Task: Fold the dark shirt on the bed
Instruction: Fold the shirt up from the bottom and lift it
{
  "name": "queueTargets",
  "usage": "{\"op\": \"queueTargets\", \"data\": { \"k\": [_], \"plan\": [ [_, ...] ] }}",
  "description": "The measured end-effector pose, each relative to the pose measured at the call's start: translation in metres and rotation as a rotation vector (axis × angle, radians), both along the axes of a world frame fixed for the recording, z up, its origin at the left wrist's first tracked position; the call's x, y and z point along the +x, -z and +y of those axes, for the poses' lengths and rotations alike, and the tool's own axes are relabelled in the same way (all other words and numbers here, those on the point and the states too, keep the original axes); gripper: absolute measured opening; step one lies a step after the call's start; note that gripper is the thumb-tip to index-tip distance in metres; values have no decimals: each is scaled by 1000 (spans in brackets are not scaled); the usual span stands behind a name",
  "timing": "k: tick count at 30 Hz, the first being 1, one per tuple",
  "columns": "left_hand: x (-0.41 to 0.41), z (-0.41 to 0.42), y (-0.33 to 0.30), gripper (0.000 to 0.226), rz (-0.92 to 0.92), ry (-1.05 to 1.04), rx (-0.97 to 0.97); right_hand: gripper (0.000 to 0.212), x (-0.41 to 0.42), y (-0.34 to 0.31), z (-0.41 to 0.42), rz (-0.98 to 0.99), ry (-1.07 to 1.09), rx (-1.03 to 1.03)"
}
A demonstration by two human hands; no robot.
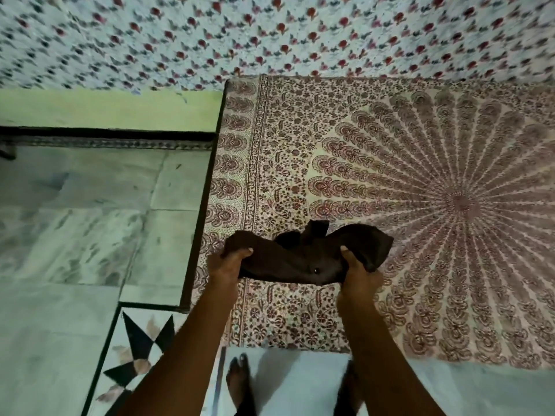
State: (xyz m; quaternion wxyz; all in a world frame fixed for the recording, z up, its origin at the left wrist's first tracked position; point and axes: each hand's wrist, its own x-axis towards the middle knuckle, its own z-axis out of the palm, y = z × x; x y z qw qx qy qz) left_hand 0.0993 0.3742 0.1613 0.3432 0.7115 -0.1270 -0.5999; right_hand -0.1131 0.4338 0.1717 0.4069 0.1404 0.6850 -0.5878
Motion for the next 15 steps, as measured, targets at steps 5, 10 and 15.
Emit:
{"op": "queueTargets", "data": {
  "k": [5, 10, 15],
  "plan": [
    [55, -30, 58, 50, -93, 83, -125, 82, 47, 50, -27, -25, 71, -1],
    [92, -38, 103, 33, -174, 148, -308, 69, 72, 98, -40, -90, 69, -143],
    [127, -17, 171, 44, -310, 286, -148, 61, 101, 165, -25, -154, 17, -117]
  ]
}}
